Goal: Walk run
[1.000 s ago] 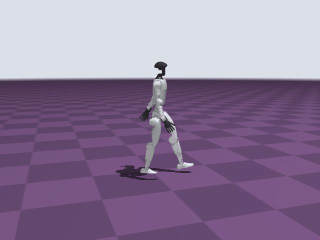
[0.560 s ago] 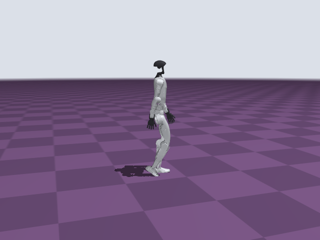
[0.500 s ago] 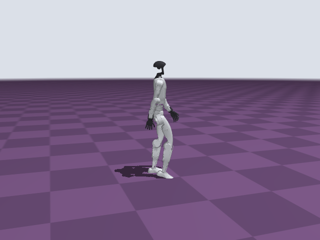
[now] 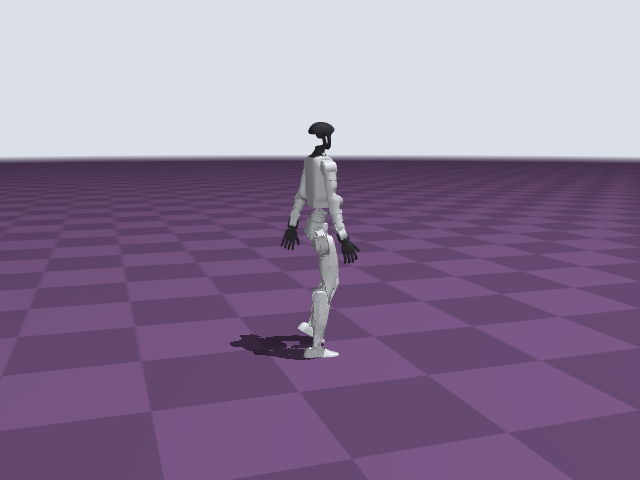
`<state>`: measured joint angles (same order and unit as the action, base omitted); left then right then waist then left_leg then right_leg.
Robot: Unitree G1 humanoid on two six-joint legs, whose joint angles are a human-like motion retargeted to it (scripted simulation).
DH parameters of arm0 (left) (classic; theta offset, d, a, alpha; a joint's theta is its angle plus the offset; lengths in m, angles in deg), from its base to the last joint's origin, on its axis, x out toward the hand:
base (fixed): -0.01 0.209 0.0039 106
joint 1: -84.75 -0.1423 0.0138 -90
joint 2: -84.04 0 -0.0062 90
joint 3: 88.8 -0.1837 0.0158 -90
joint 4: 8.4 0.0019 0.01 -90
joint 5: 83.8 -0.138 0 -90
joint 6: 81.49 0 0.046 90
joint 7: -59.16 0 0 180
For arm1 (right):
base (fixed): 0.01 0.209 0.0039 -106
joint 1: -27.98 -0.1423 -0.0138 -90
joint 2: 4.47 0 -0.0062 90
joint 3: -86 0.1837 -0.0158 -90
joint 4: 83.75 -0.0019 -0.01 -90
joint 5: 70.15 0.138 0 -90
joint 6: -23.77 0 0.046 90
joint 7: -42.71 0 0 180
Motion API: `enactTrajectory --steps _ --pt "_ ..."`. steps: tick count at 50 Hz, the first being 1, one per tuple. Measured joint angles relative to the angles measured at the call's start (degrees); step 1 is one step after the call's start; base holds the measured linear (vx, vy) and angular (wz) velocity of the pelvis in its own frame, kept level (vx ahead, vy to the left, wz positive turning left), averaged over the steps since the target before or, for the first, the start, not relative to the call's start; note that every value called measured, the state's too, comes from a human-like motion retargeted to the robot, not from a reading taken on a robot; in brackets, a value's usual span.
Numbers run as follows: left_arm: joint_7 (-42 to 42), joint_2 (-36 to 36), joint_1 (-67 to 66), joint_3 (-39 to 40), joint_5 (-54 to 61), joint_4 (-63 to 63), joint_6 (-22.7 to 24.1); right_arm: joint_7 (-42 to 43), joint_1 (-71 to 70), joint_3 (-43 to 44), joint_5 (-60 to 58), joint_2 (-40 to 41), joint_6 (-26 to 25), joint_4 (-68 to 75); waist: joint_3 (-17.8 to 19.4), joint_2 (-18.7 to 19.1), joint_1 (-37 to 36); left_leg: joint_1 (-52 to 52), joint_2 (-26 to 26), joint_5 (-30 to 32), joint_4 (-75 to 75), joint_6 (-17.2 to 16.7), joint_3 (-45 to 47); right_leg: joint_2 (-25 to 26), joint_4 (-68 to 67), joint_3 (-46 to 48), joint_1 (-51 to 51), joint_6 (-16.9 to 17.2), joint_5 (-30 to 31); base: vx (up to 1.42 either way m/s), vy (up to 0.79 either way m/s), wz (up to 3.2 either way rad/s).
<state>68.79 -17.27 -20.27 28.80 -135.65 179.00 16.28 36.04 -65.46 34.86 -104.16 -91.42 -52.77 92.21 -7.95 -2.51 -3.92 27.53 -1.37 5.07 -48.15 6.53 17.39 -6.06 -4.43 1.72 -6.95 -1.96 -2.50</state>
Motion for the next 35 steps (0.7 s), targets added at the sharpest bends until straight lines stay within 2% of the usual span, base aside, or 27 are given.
enactTrajectory --steps 5,8,10,12,13,15,17,18,20,22,25,27,28,30,32,35 --pt "-3.3 0.62 -8.72 0.96 -9.36 0.0 -4.58 -5.31 -3.56 -2.62 5.2 -1.2 5.1 -9.34 0.75 -0.59 -4.33 8.06 2.08 -5.22 23.73 3.32 5.18 6.14 3.42 5.03 7.51 -2.55 -2.92 1.05 -0.34 0.52" --pt "-2.74 1.56 -12.42 2.08 -8.24 0.0 -7.06 -6.22 -4.69 -1.89 3.65 -2.32 6.87 -11.2 0.42 -1.6 -5.0 9.87 -1.55 -9.71 38.09 2.71 5.31 8.88 3.74 6.87 11.5 -2.98 -4.08 1.07 -0.27 0.83" --pt "-1.89 1.96 -13.75 3.57 -5.84 0.0 -9.4 -5.64 -4.59 -2.45 2.68 -2.85 7.04 -10.88 -0.22 -2.3 -4.85 8.63 -2.32 -12.53 43.59 2.12 9.86 10.03 2.99 8.66 13.76 -1.51 -2.13 0.98 -0.21 0.67" --pt "-2.26 1.8 -14.25 6.36 -2.89 0.0 -11.4 -4.56 -3.58 -3.14 1.32 -2.74 6.77 -9.15 -0.78 -3.89 -7.53 7.19 -1.79 -14.05 42.62 1.24 12.07 9.95 0.82 7.47 15.48 2.09 4.45 1.33 -0.16 -0.38" --pt "-2.97 1.51 -14.29 8.07 -1.3 0.0 -11.6 -4.02 -2.87 -3.43 0.34 -2.44 6.74 -8.0 -1.2 -5.22 -9.09 6.65 -1.57 -15.35 40.6 2.55 12.45 8.97 -0.69 6.78 15.86 4.68 9.5 1.53 -0.14 -0.69" --pt "-4.64 0.94 -14.17 11.47 2.39 0.0 -10.03 -3.36 -1.18 -4.13 -2.73 -1.36 7.08 -5.53 -2.67 -6.61 -10.65 4.18 -0.12 -11.21 39.7 5.93 17.06 7.65 -4.53 6.54 16.45 10.75 22.29 1.39 -0.24 -0.41" --pt "-4.8 1.27 -13.24 14.69 6.88 0.0 -7.53 -3.09 0.86 -5.48 -8.17 0.47 7.05 -3.27 -4.44 -7.66 -6.81 3.24 -1.4 -12.28 35.82 8.47 9.26 9.44 -15.37 5.73 13.37 12.06 32.5 1.55 -0.49 1.04" --pt "-4.09 1.18 -12.31 15.82 9.44 0.0 -7.02 -2.61 1.97 -6.33 -11.21 1.05 6.38 -1.92 -4.41 -7.67 -2.93 3.24 -3.18 -14.14 31.88 8.47 5.1 9.99 -27.03 5.29 9.76 12.93 32.5 1.58 -0.25 2.21" --pt "-1.84 1.48 -6.66 16.16 15.18 0.0 -7.77 -0.24 3.35 -7.27 -15.04 2.17 3.93 1.05 -3.16 -5.47 1.92 2.91 -5.08 -17.66 26.51 8.47 -2.09 14.42 -39.98 0.86 4.32 14.52 32.5 1.16 -0.05 2.02" --pt "-1.65 1.84 0.44 15.12 18.03 -0.3 -6.12 1.88 5.42 -7.18 -15.85 3.06 2.03 5.03 -3.72 0.13 0.73 -1.88 0.21 -18.49 29.14 8.47 -2.99 21.41 -37.92 -2.07 0.02 9.88 31.34 0.98 0.06 0.94" --pt "0.43 0.52 9.55 9.88 20.04 -6.03 -0.61 2.08 10.3 -5.45 -17.22 5.38 -0.51 9.06 -3.32 2.38 0.84 -10.15 -0.89 -18.36 34.97 8.37 -5.36 18.07 -39.96 -1.95 -6.86 3.43 20.1 1.03 0.01 1.32" --pt "2.27 -0.33 14.59 5.08 19.82 -11.91 2.11 2.67 13.65 -5.17 -16.4 7.65 -1.13 10.87 -2.73 3.29 3.24 -14.47 -2.15 -17.79 37.94 7.64 -9.52 13.44 -36.4 -0.04 -11.0 1.21 12.29 0.96 -0.17 2.06" --pt "3.1 -0.62 16.92 3.11 18.95 -14.55 3.47 3.2 15.44 -5.13 -15.94 8.7 -1.42 11.3 -2.73 3.86 4.94 -16.45 -2.5 -17.71 39.19 7.34 -11.26 11.29 -32.85 0.59 -12.71 1.5 10.33 1.0 -0.24 2.43" --pt "5.08 -0.59 21.45 -0.78 17.38 -19.2 6.16 4.23 18.82 -5.46 -14.7 10.68 -2.56 11.44 -2.6 4.55 8.93 -19.78 -3.71 -17.62 41.01 6.84 -15.68 8.03 -24.43 0.15 -15.94 1.81 12.18 0.98 -0.29 2.49" --pt "6.75 0.42 25.62 -4.44 16.58 -22.63 8.65 4.74 21.57 -6.37 -13.84 12.16 -4.12 11.44 -2.25 4.62 12.26 -23.09 -4.76 -18.15 42.1 6.13 -19.87 6.31 -15.3 -1.99 -18.01 4.38 10.57 1.02 -0.44 2.05" --pt "8.2 3.34 31.03 -8.68 15.77 -26.43 11.53 4.22 23.85 -7.47 -14.14 14.05 -6.48 11.44 -1.39 4.17 15.32 -28.35 -4.81 -19.39 43.23 4.67 -23.52 3.98 -4.07 -5.33 -22.22 3.79 8.55 0.9 -0.51 1.17"
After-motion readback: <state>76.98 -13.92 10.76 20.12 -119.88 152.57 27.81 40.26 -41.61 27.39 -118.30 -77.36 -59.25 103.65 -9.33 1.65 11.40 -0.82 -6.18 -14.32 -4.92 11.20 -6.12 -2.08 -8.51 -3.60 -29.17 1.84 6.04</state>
